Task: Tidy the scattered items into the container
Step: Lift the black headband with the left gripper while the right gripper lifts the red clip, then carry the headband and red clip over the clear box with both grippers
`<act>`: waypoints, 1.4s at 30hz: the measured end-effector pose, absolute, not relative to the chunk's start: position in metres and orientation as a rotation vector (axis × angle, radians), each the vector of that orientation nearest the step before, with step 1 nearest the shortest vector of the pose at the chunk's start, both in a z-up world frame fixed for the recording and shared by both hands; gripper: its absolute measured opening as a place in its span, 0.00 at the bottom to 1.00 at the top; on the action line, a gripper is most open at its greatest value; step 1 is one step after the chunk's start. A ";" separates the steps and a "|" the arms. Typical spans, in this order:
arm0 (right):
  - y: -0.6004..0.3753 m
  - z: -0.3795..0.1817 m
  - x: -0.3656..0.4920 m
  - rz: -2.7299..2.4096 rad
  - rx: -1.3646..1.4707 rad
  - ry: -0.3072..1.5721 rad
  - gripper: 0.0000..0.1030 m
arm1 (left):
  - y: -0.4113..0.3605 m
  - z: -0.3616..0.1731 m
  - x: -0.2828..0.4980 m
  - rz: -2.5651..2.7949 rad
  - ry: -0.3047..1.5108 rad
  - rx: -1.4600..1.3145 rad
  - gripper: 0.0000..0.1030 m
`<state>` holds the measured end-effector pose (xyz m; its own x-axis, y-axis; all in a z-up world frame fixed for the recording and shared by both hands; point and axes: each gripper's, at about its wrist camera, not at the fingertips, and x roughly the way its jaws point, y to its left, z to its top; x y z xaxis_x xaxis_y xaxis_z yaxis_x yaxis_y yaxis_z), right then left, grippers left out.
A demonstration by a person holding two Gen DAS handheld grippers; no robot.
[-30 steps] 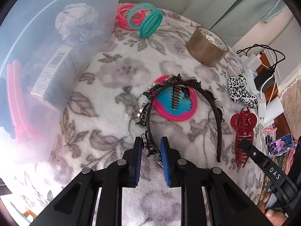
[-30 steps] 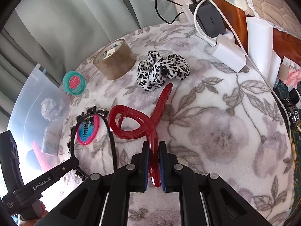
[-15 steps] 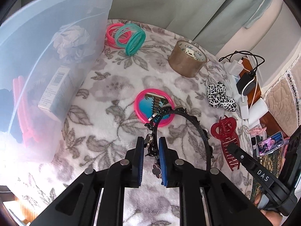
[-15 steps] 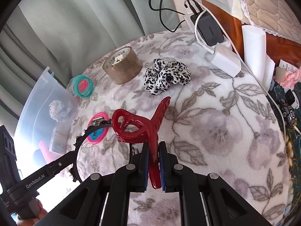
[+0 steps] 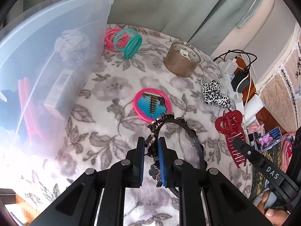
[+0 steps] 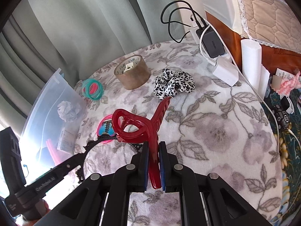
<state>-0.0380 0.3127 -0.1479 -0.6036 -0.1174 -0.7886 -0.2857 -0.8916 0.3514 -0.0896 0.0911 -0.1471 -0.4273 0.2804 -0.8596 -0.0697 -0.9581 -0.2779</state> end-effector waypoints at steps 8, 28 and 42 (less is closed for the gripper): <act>0.316 -0.162 -0.041 2.601 -1.396 0.713 0.10 | 0.092 -0.178 -0.096 2.423 -0.295 -1.666 0.16; 0.318 -0.175 -0.045 2.565 -1.446 0.716 0.11 | 0.104 -0.171 -0.091 2.450 -0.167 -1.614 0.14; 0.296 -0.116 -0.026 2.688 -1.295 0.624 0.10 | 0.089 -0.103 -0.065 2.551 -0.198 -1.394 0.14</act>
